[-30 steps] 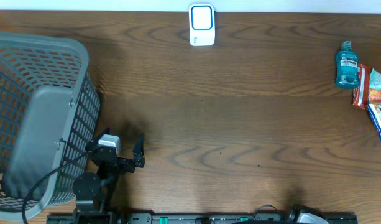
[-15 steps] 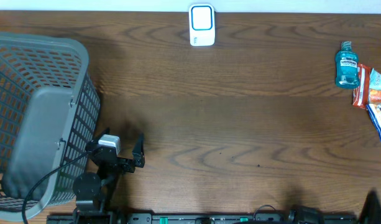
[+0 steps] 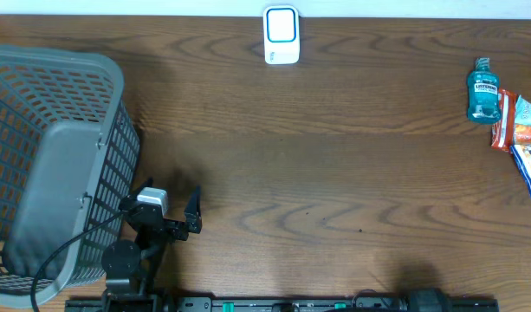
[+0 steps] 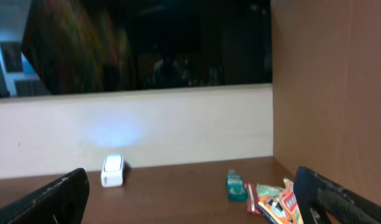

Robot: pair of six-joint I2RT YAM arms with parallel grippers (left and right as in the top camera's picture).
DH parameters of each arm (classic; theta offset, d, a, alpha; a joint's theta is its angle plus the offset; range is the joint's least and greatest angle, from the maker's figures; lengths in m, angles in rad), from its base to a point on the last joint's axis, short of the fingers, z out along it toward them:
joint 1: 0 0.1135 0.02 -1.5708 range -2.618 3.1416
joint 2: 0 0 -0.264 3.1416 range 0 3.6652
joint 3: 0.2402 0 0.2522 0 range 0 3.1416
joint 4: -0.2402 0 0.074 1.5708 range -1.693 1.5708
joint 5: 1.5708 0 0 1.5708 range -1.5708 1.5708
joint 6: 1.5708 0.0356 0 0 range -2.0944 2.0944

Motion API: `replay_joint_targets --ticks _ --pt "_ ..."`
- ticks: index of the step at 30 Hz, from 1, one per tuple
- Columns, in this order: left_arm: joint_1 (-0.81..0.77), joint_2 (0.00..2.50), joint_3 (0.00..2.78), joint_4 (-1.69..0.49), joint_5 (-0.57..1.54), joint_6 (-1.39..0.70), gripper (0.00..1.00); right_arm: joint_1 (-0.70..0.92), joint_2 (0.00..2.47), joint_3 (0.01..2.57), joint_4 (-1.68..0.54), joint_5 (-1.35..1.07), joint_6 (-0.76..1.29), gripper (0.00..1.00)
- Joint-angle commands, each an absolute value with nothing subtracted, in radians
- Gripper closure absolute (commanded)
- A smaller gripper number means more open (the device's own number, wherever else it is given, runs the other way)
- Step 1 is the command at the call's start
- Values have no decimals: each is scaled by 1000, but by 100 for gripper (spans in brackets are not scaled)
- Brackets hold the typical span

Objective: Scan the item barcode

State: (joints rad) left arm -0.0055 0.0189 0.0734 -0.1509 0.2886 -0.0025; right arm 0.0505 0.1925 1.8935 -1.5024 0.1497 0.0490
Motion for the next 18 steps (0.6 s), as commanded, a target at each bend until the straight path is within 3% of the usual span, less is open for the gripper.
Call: replay_joint_targets --ticks 1,7,18 --pt "-1 17 55 -172 294 4 2 44 140 1774 -1452 148 54 1" --pt "-1 17 55 -171 294 4 2 19 5 1447 -1204 147 54 1" --pt "-1 17 55 -172 294 4 2 16 9 844 -648 72 56 1"
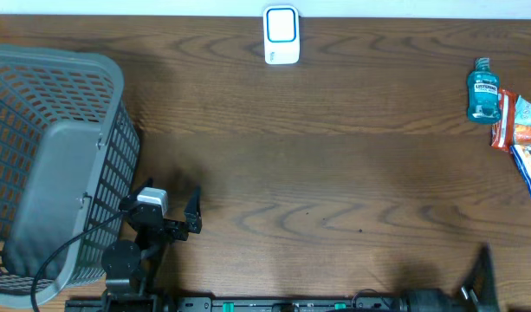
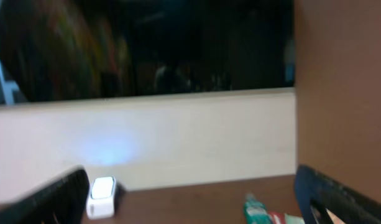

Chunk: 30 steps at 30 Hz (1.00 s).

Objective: Scan the item barcode

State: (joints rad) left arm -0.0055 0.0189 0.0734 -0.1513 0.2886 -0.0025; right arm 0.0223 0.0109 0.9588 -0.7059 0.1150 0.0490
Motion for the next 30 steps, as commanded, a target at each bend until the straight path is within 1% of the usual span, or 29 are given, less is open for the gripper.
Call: replay_joint_targets --ticks 1,8,16,24,27,30 --pt "-1 17 55 -172 294 4 2 14 9 784 -596 64 56 1" --pt "-1 17 55 -172 294 4 2 13 6 453 -350 38 56 1" --pt "-1 17 55 -172 294 4 2 12 6 257 -206 38 56 1" --pt "-1 17 55 -172 294 4 2 -25 6 65 10 38 56 1" --pt "-1 17 55 -172 294 4 2 -39 5 14 24 39 55 1" --pt "-1 17 55 -172 294 4 2 -39 5 6 -38 47 54 1"
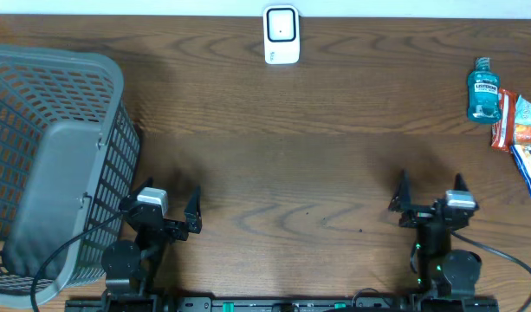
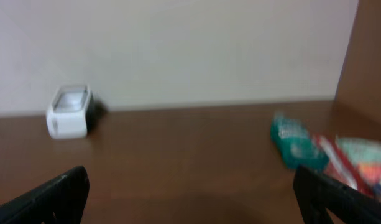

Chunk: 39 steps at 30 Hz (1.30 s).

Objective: Scan the item barcode

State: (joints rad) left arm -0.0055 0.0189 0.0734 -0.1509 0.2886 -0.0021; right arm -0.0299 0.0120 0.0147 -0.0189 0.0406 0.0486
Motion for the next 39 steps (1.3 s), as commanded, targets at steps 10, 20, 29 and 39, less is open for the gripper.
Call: replay_joint_targets --ticks 10,20,29,39 --pt "-1 17 55 -172 294 4 2 -39 6 6 -71 42 55 1" --pt "-1 17 55 -172 294 4 2 -39 6 6 -71 42 55 1" --pt "-1 17 55 -172 294 4 2 -39 7 6 -71 42 55 1" --pt "-17 15 38 -38 279 152 2 -39 7 6 -71 42 55 1"
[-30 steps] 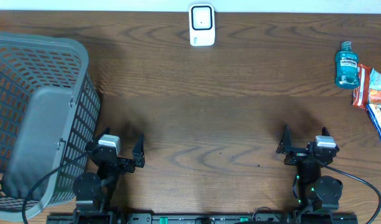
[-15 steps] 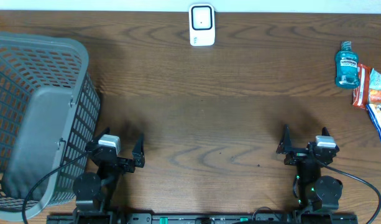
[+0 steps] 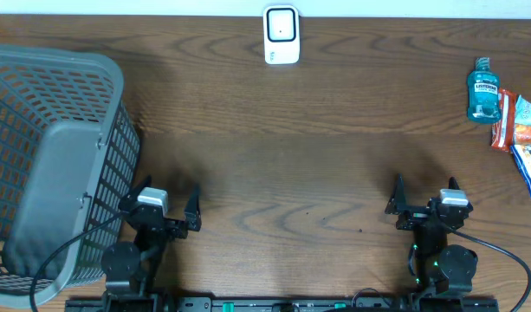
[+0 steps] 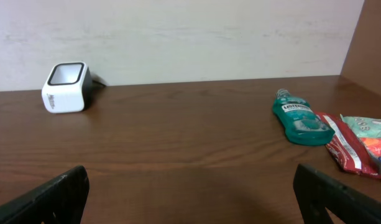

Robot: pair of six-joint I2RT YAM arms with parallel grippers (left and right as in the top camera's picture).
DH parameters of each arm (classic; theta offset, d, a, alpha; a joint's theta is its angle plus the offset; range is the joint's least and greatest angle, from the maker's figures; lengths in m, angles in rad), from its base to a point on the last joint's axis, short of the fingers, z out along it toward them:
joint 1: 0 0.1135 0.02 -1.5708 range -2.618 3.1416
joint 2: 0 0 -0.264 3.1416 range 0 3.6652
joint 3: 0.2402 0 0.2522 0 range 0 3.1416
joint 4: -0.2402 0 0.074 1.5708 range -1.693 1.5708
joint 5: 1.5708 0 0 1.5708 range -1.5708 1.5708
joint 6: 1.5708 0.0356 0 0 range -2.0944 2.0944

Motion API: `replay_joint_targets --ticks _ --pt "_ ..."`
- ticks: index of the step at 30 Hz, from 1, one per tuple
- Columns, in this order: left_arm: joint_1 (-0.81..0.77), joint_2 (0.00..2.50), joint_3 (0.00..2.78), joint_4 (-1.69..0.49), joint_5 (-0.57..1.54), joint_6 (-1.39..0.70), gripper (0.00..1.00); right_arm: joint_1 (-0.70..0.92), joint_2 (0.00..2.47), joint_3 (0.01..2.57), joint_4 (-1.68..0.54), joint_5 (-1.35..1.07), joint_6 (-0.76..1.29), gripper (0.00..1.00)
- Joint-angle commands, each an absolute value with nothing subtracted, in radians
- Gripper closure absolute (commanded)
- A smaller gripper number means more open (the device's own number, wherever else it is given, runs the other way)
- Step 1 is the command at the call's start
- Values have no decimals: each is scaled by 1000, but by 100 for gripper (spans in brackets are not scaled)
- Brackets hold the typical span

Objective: Scan the item barcode

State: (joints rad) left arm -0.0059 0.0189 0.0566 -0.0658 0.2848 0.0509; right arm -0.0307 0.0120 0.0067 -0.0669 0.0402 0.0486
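Note:
The white barcode scanner [image 3: 281, 35] stands at the table's far edge, also seen in the right wrist view as the scanner [image 4: 66, 96]. A teal mouthwash bottle [image 3: 482, 89] lies at the far right beside several snack packets [image 3: 521, 130]; the bottle [image 4: 299, 118] and packets [image 4: 355, 146] show in the wrist view too. My right gripper [image 3: 423, 195] is open near the front right, its dark fingers [image 4: 53, 198] wide apart with nothing between them. My left gripper [image 3: 165, 201] stands open at the front left, holding nothing.
A grey mesh basket [image 3: 48, 165] fills the left side, right beside the left arm. A pale wall [image 4: 178, 31] runs behind the table's far edge. Bare wooden tabletop [image 3: 291, 173] lies between the arms and the scanner.
The right arm has shifted slightly, and its wrist view is now sharp and tilted a little lower. The left arm, scanner and items have not moved.
At first the right arm was out of the overhead view, its camera facing the wall. Then a fingertip appeared at the bottom right edge. Later the arm stood at the front right, open, facing the scanner and items, where it stays now.

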Motion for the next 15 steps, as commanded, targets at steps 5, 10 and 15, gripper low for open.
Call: replay_joint_targets --ticks 5,10,15 --pt "-43 3 4 -49 279 239 2 -39 7 6 -71 42 55 1" --pt "-50 2 4 -50 277 239 2 -39 7 6 -71 42 55 1" --pt "-50 2 4 -51 286 239 2 -39 7 6 -71 42 55 1"
